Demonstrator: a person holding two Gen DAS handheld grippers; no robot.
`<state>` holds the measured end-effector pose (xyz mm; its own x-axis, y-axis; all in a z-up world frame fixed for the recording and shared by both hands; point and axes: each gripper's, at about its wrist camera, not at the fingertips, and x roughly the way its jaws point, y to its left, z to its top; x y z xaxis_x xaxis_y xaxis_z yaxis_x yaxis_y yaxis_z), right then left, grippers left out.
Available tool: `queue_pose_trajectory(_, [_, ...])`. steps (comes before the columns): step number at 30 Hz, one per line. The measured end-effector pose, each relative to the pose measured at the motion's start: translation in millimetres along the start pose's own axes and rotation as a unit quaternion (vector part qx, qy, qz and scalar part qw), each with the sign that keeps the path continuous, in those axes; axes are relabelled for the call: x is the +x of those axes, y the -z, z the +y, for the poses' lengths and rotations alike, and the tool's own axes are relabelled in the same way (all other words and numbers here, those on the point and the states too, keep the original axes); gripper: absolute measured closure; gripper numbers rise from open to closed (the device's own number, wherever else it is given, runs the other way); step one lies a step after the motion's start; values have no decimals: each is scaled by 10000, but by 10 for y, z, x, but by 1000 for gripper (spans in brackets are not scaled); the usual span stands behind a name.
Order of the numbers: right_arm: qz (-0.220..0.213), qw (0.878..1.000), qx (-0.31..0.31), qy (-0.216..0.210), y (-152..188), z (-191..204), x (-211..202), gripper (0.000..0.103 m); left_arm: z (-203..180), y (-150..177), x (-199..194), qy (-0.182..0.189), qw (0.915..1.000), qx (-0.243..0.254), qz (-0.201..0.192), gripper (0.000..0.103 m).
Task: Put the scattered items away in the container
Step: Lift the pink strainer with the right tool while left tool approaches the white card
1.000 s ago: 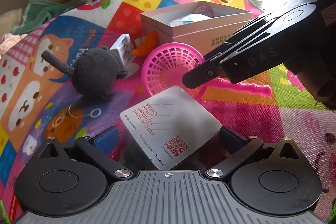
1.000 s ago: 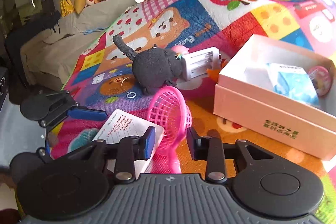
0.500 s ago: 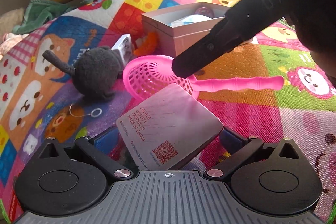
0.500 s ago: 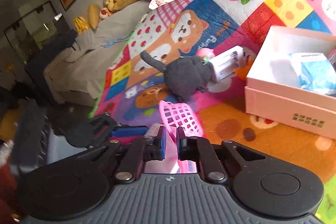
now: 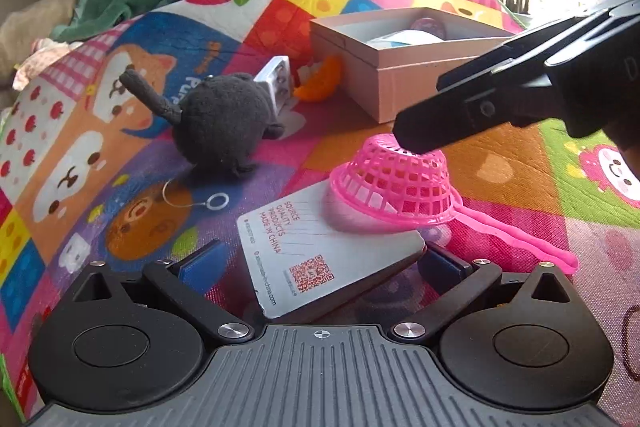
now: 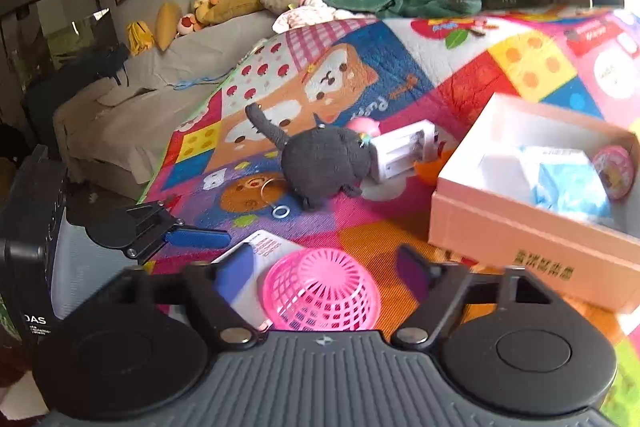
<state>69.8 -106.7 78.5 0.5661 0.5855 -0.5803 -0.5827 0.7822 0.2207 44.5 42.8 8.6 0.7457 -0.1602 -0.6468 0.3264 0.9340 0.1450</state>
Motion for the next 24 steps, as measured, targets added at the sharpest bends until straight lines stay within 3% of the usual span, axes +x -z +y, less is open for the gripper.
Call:
queue_pose_trajectory(5, [435, 9972, 611, 1, 43, -194, 286, 21, -28, 12, -22, 49, 10000, 76, -7, 0])
queue_pose_trajectory(7, [559, 9959, 706, -88, 89, -228, 329, 41, -40, 22, -30, 108, 9999, 87, -7, 0])
queue_pose_trajectory(11, [430, 9971, 627, 59, 183, -249, 170, 44, -58, 21, -28, 263, 9996, 4, 54, 0])
queue_pose_trajectory(16, [131, 9948, 685, 748, 399, -441, -247, 44, -192, 27, -35, 837, 9960, -212, 224, 0])
queue_pose_trajectory(18, [-22, 9908, 789, 1103, 502, -557, -442, 44, -332, 21, -57, 987, 9948, -37, 238, 0])
queue_pose_trajectory(21, [-208, 9825, 1094, 1496, 642, -775, -677, 43, -544, -3, -109, 1511, 9881, 138, 244, 0])
queue_pose_trajectory(24, [-307, 9742, 1246, 1857, 769, -926, -791, 32, -739, -37, -168, 1969, 9793, 393, 250, 0])
